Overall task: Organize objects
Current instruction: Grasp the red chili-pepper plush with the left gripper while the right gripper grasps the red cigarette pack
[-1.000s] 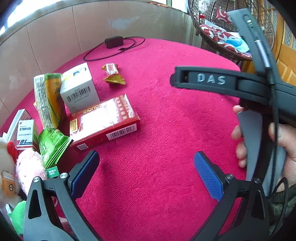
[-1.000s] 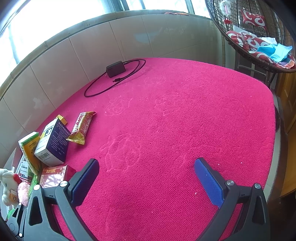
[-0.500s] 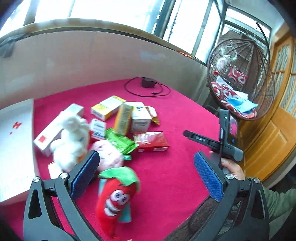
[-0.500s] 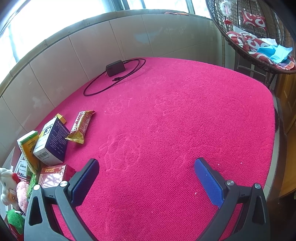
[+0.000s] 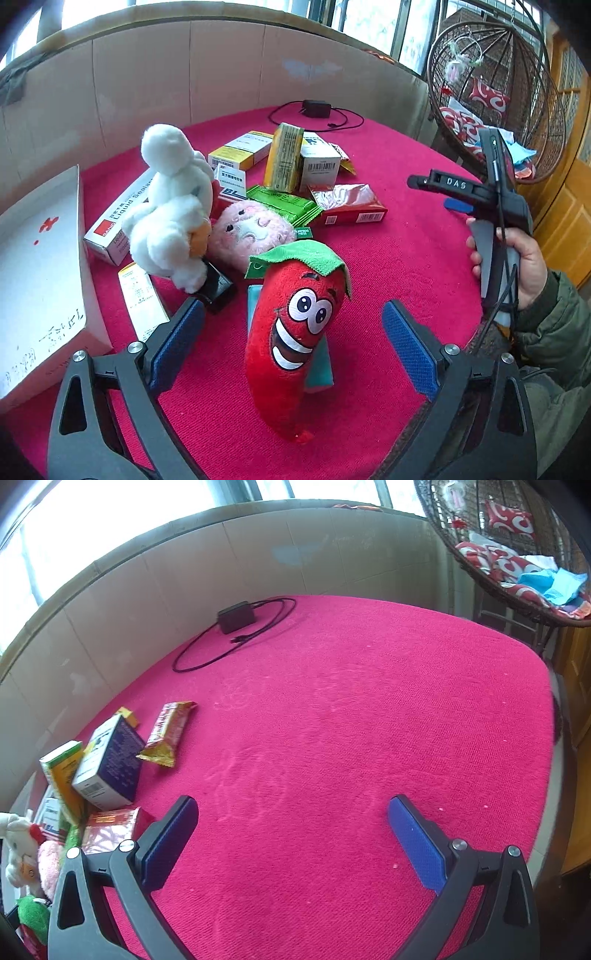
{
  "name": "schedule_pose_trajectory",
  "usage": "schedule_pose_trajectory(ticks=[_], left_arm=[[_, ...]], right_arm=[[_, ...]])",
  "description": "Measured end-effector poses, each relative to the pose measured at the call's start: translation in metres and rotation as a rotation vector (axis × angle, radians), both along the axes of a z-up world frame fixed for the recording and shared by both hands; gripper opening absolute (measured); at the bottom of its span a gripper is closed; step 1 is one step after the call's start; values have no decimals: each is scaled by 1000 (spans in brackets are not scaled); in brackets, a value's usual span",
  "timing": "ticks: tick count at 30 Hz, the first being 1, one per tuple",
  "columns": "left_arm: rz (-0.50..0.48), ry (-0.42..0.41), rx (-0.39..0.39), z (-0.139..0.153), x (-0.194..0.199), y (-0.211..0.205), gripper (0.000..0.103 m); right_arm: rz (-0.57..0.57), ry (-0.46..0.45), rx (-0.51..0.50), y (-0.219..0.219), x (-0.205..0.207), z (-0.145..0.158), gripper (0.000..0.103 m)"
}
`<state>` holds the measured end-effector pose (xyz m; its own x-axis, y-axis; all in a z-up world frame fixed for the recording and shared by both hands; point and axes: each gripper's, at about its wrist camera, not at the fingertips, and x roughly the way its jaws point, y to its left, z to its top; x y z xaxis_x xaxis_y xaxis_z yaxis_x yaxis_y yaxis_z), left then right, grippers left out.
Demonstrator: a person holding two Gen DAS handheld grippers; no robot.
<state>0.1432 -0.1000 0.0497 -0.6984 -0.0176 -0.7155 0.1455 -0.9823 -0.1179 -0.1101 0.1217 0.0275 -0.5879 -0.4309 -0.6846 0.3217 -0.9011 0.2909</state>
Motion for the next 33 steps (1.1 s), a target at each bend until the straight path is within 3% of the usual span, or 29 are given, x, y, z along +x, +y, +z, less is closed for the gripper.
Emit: schedule_pose_trajectory(ticks=[2, 4, 8, 12, 17, 20, 26, 28, 33], left_arm=[[-1, 3, 10, 0, 2, -3, 97], [-1, 7, 16, 0, 2, -7, 97], [-13, 3, 19, -2, 3, -6, 97], [-26, -10, 11, -3, 4, -4, 92], [-25, -21, 27, -4, 4, -7, 90], [-20, -37, 42, -7, 3, -9, 81], [-21, -45, 48, -8, 5, -8, 75], [-21, -44, 47, -8, 4, -7, 75], [-15, -56, 42, -9, 3, -6, 72]], right_arm=[[169, -12, -77, -10, -1, 6, 103], [341, 35, -84, -28, 6, 19, 103], [726, 172, 69, -79, 32, 36, 103], [907, 218, 247, -118, 46, 21, 103], [1003, 216, 305, -140, 55, 10, 103], [1023, 203, 338, -148, 57, 2, 103], [1052, 157, 340, -139, 61, -4, 102], [1078, 130, 327, -132, 65, -4, 94], [1050, 142, 333, -118, 72, -2, 84]])
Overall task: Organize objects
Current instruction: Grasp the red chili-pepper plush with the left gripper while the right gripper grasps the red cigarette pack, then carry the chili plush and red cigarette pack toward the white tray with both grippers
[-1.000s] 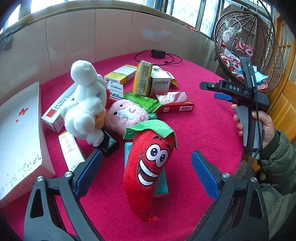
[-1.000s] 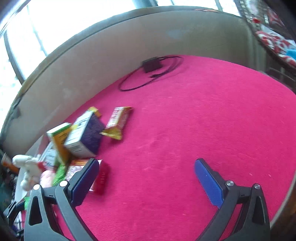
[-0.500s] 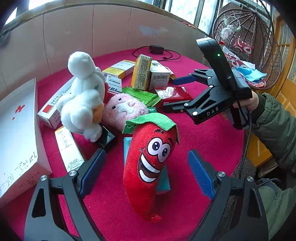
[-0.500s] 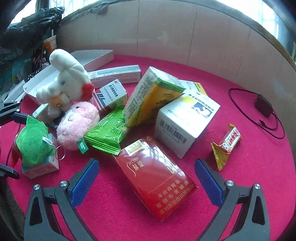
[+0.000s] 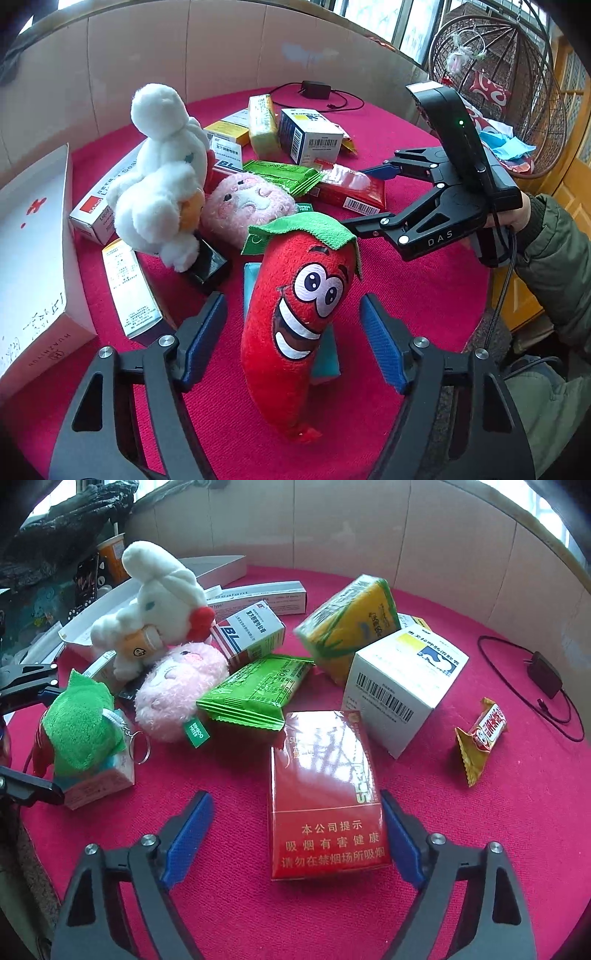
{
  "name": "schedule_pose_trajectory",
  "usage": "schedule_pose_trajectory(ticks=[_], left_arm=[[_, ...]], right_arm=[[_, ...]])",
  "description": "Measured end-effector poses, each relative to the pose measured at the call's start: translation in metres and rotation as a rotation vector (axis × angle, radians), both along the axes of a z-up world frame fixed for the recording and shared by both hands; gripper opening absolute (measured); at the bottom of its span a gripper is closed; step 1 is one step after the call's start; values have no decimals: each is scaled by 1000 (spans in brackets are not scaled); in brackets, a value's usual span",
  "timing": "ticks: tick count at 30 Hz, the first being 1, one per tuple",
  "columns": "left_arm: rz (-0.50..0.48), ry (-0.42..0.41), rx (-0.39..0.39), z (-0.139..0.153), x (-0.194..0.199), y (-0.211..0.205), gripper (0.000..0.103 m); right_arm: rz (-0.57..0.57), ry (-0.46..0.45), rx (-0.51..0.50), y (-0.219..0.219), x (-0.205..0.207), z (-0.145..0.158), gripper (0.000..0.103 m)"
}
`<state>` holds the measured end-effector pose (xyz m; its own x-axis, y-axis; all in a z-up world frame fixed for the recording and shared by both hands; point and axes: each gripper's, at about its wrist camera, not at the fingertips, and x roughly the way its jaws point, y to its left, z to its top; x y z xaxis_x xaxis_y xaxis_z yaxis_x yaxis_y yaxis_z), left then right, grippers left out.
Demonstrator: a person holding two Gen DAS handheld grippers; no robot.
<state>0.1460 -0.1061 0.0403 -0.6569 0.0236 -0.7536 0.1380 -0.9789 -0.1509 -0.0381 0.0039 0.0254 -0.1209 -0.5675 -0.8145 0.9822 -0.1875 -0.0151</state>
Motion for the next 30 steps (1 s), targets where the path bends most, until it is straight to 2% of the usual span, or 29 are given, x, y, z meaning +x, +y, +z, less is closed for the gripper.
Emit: schedule_pose_trajectory(ticks=[2, 6, 9, 10, 21, 26, 30], left_arm=[[10, -10, 0, -1, -1, 0, 62], [26, -32, 4, -6, -3, 0, 50], [41, -24, 6, -5, -2, -1, 50], [46, -24, 1, -5, -3, -1, 49], [63, 39, -27, 3, 8, 2, 49], [69, 68, -44, 9, 11, 4, 49], [84, 91, -52, 13, 14, 5, 49]], right_arm=[[-20, -1, -1, 4, 1, 2, 77], [-67, -5, 0, -5, -9, 8, 54], [-98, -3, -9, -14, 2, 7, 53], [-112, -4, -16, 0, 8, 2, 53], [-310, -79, -137, 52, 14, 9, 53], [-350, -123, -205, 69, 18, 17, 53], [-357, -116, -242, 62, 19, 25, 53]])
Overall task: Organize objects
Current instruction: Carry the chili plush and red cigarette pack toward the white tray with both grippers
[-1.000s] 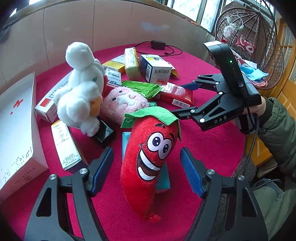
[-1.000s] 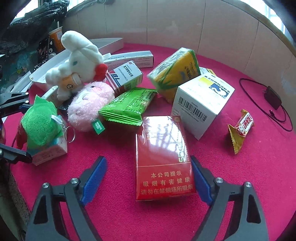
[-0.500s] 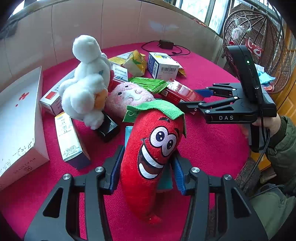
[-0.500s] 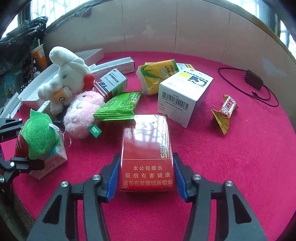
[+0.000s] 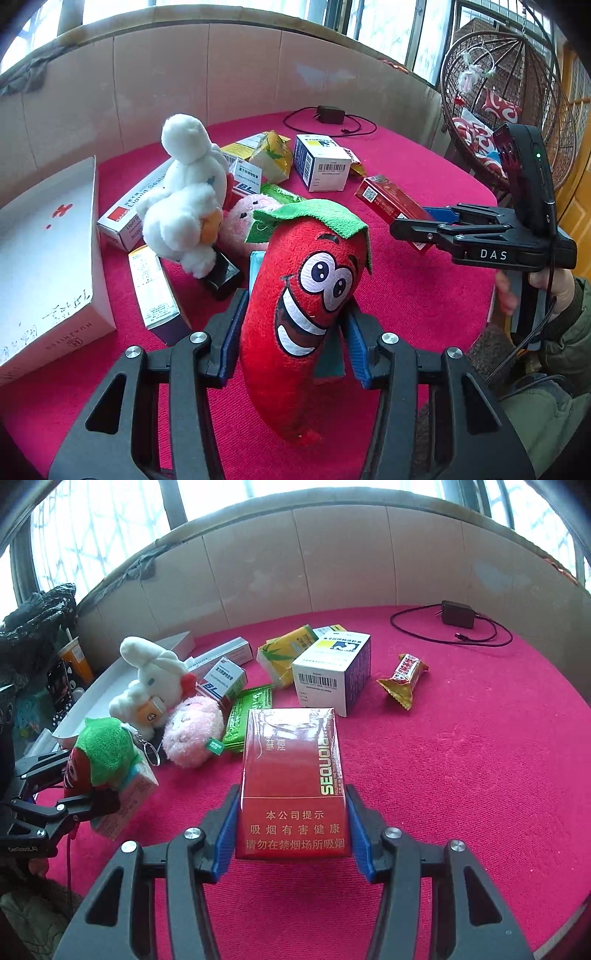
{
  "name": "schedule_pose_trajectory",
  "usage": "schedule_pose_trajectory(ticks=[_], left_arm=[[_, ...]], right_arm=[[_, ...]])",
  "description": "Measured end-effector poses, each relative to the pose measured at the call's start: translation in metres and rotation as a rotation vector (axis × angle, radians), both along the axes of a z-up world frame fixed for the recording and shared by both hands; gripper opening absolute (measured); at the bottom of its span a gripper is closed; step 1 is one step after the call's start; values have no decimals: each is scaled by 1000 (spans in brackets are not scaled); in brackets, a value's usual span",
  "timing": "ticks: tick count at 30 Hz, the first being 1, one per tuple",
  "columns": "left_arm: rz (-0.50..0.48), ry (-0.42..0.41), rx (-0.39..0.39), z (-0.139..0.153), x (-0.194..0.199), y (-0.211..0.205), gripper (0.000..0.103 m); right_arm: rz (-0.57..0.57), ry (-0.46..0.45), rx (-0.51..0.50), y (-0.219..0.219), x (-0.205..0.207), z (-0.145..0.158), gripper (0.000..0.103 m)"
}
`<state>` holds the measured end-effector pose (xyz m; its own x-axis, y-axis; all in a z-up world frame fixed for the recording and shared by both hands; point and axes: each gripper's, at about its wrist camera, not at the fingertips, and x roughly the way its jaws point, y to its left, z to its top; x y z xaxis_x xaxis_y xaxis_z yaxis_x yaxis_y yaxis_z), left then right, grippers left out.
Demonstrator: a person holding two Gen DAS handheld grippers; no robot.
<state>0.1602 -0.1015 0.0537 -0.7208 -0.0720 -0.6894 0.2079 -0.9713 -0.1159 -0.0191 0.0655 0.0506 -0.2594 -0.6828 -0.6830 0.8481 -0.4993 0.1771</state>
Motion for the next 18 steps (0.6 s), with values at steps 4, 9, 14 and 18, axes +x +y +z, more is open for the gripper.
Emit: schedule_pose_trajectory(ticks=[4, 9, 14, 18], left_arm=[[22, 29, -7, 5, 4, -2, 49], [43, 48, -15, 9, 9, -4, 49], [63, 71, -11, 12, 16, -7, 49], [77, 95, -13, 16, 22, -10, 49]], right_arm=[[-1, 20, -35, 0, 10, 13, 53], [15, 63, -72, -1, 26, 30, 53], [36, 76, -77, -8, 37, 37, 53], [43, 75, -76, -12, 43, 38, 53]])
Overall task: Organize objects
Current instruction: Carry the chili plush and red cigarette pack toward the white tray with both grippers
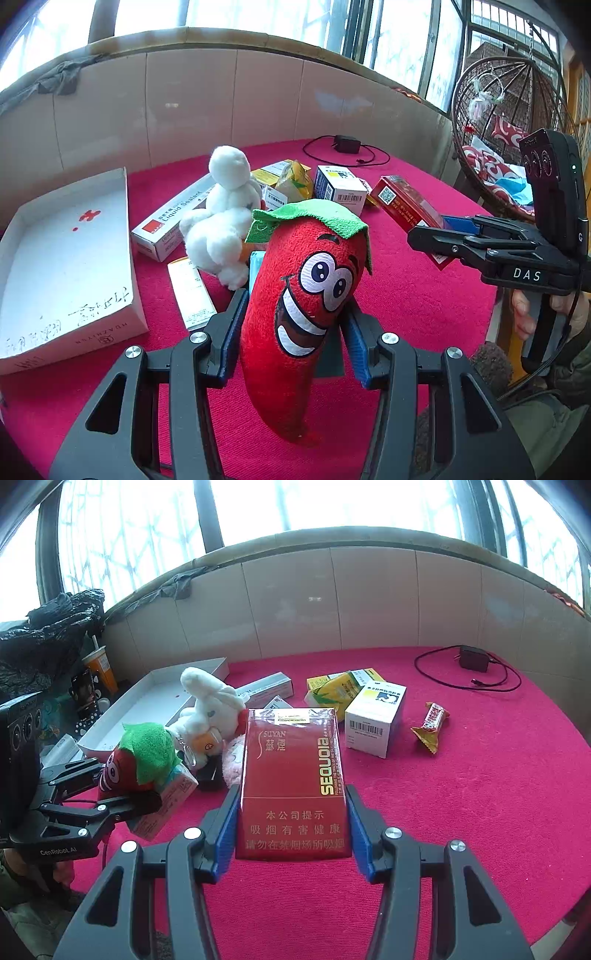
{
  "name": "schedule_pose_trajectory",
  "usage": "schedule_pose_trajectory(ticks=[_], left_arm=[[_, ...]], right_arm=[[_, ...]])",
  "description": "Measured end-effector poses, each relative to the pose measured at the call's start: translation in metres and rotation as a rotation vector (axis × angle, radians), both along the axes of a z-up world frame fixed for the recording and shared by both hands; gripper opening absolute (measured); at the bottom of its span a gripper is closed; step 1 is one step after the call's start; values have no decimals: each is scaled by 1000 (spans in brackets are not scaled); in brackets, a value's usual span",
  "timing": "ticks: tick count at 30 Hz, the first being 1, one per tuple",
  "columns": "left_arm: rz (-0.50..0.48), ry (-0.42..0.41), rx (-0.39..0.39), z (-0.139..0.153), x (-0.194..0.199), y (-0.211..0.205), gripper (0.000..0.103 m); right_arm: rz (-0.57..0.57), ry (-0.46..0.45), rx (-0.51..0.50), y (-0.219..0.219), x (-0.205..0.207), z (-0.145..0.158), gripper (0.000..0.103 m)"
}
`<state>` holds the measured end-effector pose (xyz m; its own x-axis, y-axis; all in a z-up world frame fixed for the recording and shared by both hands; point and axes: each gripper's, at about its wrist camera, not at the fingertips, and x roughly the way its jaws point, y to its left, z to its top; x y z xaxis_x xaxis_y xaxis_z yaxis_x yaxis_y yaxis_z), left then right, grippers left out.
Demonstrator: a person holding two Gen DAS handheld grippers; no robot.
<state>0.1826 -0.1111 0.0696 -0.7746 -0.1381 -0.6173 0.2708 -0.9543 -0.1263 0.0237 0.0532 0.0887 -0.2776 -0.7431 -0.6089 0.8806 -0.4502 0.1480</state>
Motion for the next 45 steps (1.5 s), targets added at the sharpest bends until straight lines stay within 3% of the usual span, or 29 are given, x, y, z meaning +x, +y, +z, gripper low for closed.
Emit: schedule_pose_trajectory(ticks=[15, 45], left_arm=[[71, 77, 24, 7, 24, -12, 49], [178, 128, 57, 6, 60, -39, 49]], right_arm=[[28, 4, -7, -10, 15, 7, 53], [102, 25, 35, -47, 50, 20, 54]])
